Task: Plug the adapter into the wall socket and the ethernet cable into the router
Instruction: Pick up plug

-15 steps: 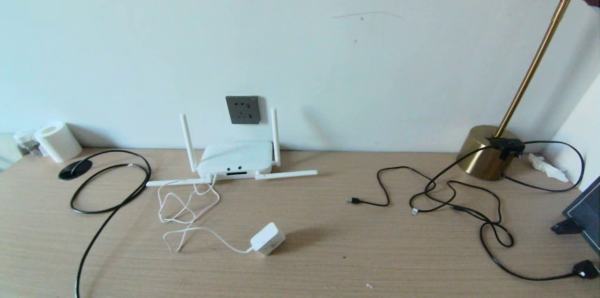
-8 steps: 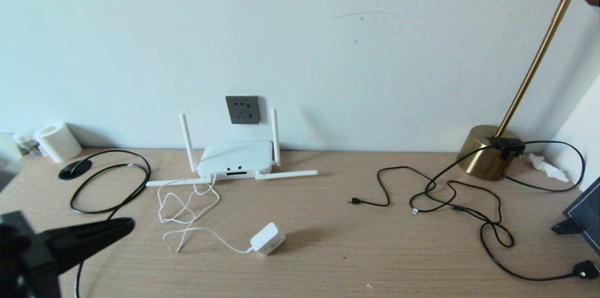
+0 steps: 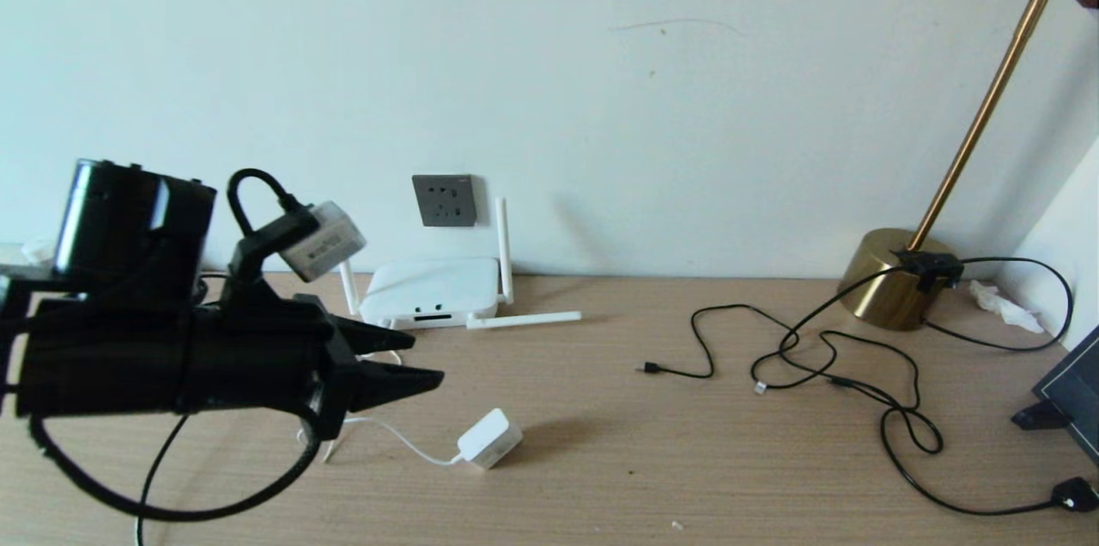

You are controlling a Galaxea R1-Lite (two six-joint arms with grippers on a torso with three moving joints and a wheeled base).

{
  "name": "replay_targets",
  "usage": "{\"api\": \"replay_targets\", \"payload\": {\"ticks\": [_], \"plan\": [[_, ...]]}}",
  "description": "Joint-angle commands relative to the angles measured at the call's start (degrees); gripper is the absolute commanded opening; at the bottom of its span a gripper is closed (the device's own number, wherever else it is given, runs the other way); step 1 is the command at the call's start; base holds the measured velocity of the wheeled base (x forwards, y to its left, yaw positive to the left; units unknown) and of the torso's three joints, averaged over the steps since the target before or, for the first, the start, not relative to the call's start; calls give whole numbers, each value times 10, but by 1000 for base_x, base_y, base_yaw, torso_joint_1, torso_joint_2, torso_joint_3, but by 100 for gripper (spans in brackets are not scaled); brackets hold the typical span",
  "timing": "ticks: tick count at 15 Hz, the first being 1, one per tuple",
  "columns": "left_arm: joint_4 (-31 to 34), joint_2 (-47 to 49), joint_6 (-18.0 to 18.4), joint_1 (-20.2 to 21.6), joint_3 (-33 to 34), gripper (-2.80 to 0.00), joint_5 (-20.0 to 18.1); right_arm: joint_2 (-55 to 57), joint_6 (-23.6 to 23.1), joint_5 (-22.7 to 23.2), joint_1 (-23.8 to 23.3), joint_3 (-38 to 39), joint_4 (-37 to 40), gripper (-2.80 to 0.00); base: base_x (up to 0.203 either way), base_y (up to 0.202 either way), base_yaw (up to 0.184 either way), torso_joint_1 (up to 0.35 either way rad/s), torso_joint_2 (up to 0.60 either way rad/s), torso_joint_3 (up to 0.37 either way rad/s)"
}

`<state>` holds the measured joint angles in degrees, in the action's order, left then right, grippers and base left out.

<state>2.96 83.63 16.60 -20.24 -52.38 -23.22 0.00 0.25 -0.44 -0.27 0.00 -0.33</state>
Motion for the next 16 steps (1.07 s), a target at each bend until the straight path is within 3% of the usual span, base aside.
{"api": "replay_targets", "payload": {"ticks": [1,3,9,16], "plan": [[2,48,15,-34,-7,0,24,0,0,0,0,0,0,-280,0,0,0,0,0,0],[-1,88,29,-70,-8,0,83,1,0,0,0,0,0,-280,0,0,0,0,0,0],[-6,137,53,-130,0,0,150,0,0,0,0,0,0,-280,0,0,0,0,0,0],[-12,149,79,-128,21,0,150,1,0,0,0,0,0,-280,0,0,0,0,0,0]]}}
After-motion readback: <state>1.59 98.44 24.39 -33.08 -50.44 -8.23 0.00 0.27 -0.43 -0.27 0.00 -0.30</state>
